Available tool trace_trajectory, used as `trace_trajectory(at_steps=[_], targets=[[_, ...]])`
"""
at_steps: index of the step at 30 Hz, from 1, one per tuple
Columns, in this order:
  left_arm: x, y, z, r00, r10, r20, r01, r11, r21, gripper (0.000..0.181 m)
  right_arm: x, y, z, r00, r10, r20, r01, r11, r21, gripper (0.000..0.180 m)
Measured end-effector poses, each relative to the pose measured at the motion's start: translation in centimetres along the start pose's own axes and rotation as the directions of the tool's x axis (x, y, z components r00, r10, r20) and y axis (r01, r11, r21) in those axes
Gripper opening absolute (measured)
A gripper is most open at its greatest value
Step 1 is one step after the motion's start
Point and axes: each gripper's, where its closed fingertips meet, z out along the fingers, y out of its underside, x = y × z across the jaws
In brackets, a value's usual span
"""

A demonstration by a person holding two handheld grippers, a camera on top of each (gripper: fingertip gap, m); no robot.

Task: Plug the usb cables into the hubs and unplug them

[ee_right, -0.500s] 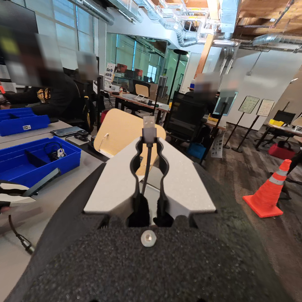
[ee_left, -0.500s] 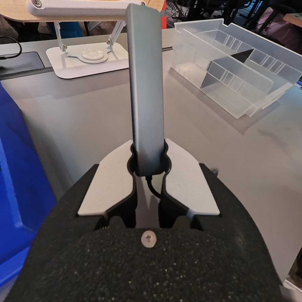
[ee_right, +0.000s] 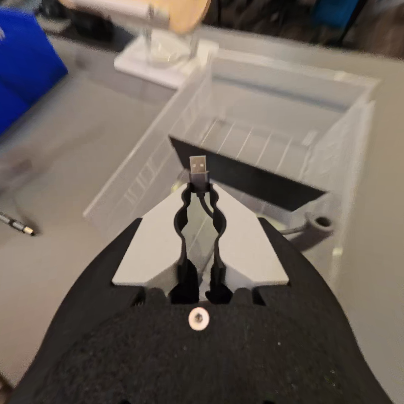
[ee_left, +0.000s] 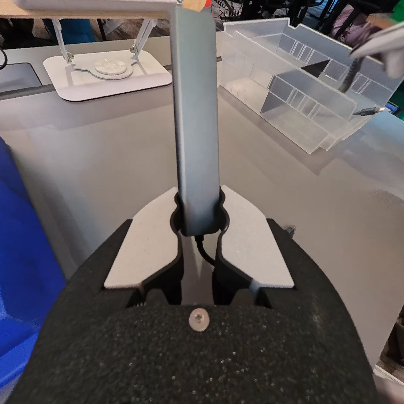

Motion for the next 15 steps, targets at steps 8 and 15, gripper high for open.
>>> trace_trajectory(at_steps=[8, 15], targets=[[0.8, 0.3, 0.5, 0.999, 0.034, -0.014, -0.035, 0.999, -0.021, 0.03, -3.9, 3.1, 4.7, 0.993, -0.063, 0.101, 0.088, 0.962, -0.26, 0.049], [1.1, 0.7, 0.4, 0.999, 0.02, -0.035, -0.02, 1.0, -0.016, 0.03, -1.2, 3.0, -2.7, 0.995, -0.086, 0.043, 0.096, 0.935, -0.342, 0.047]])
